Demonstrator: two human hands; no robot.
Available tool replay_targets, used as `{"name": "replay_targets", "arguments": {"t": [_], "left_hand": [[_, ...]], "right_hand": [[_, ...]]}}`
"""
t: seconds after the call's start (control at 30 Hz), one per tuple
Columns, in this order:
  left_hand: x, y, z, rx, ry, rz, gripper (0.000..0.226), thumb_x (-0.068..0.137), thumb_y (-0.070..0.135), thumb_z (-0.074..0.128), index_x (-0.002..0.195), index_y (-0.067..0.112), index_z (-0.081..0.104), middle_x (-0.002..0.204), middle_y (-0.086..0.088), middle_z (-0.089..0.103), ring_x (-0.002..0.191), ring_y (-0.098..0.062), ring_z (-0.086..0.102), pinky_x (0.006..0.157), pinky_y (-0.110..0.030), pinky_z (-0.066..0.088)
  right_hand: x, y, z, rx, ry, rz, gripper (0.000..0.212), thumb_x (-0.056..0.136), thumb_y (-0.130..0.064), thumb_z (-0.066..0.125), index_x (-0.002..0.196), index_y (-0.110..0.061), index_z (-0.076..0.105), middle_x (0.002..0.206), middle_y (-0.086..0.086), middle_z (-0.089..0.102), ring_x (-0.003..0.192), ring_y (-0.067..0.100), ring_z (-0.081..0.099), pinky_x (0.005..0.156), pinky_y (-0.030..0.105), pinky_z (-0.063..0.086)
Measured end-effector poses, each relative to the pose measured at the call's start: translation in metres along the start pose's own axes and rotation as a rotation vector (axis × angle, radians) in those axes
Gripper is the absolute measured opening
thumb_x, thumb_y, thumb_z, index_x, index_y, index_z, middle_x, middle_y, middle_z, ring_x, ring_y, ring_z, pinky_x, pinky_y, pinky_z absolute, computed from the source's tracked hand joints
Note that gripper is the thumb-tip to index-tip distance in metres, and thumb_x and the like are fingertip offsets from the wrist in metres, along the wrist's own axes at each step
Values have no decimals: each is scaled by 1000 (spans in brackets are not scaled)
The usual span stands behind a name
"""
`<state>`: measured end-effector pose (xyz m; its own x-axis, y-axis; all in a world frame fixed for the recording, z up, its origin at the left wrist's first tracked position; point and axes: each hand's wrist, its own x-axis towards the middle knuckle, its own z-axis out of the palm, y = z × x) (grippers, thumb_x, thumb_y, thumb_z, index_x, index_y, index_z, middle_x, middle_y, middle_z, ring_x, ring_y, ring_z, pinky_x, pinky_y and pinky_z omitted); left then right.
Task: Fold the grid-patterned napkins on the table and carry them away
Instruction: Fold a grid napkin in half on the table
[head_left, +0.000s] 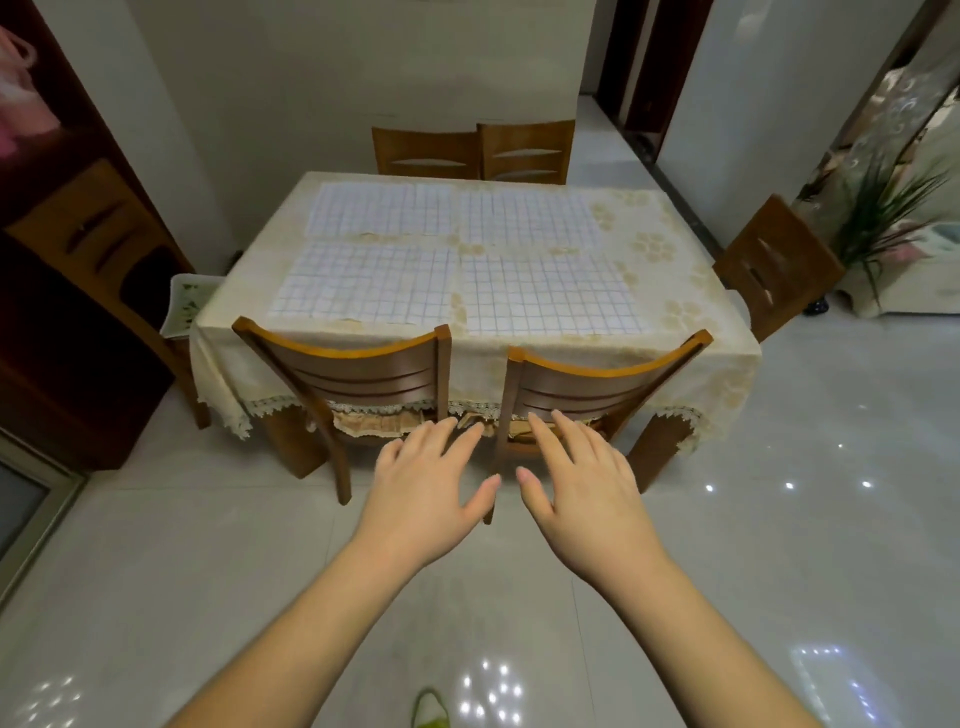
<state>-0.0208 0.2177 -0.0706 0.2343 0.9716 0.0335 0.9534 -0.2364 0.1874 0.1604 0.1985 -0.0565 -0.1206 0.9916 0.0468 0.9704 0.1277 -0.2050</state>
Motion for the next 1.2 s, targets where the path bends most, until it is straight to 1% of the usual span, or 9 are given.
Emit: {"name": "replay_targets", "arguments": {"t": [0.1,0.17,0.3,0.5,0.7,0.83,0.9,0.97,1.2], "left_hand": [[33,-28,-9,14,11,21,66,91,65,31,150,36,29,155,5,33,144,-16,26,113,-41,27],[52,-44,-14,15,21,26,65,91,64,33,149,34,32,155,4,35,143,-17,28,112,-41,27],[84,-60,-15,15,19,35,73,84,66,17,149,34,33,153,5,37,142,-16,30,111,-40,29],[139,-65,-1,-32,-10,31,81,79,68,6,150,34,28,155,6,33,144,-14,25,113,-39,26],[208,-65,15,-17,-50,-1,67,91,64,27,150,33,30,156,4,33,144,-15,25,113,-38,25],[263,-58,23,-4,-97,-36,64,94,61,34,150,32,28,157,2,30,145,-17,24,114,-41,24],[290,-50,24,-8,-126,-51,63,95,60,36,151,32,27,158,1,28,146,-17,22,115,-42,22],[310,-43,25,7,-145,-60,63,96,59,36,152,32,26,158,2,28,146,-16,21,115,-41,22],[364,-36,43,-39,-216,-116,58,98,55,35,151,34,28,159,4,27,146,-15,21,116,-41,21]], "right_hand": [[36,-11,0,-21,18,11,68,90,-55,21,149,-25,36,152,5,41,139,25,37,112,42,31],[55,-16,2,-34,10,17,69,90,-56,18,150,-25,34,153,5,39,141,25,35,112,42,30],[91,-15,4,-61,-3,30,72,88,-58,14,150,-26,33,154,4,38,140,25,35,112,42,30],[146,5,4,-86,-17,45,75,87,-59,10,151,-27,31,155,2,35,142,23,32,113,41,26],[202,38,22,-39,-80,37,80,83,-60,2,153,-28,25,158,1,29,144,22,26,115,40,23],[253,63,32,7,-128,-8,72,90,-58,7,154,-27,21,160,2,25,145,22,23,116,40,21],[279,78,33,38,-159,-20,63,99,-55,20,155,-27,17,161,1,20,147,21,17,117,39,17],[299,91,30,63,-174,-42,61,101,-51,28,155,-26,15,162,1,17,148,20,14,118,39,15],[359,129,53,92,-293,-90,59,101,-47,31,154,-24,18,161,4,20,148,23,16,119,41,14]]}}
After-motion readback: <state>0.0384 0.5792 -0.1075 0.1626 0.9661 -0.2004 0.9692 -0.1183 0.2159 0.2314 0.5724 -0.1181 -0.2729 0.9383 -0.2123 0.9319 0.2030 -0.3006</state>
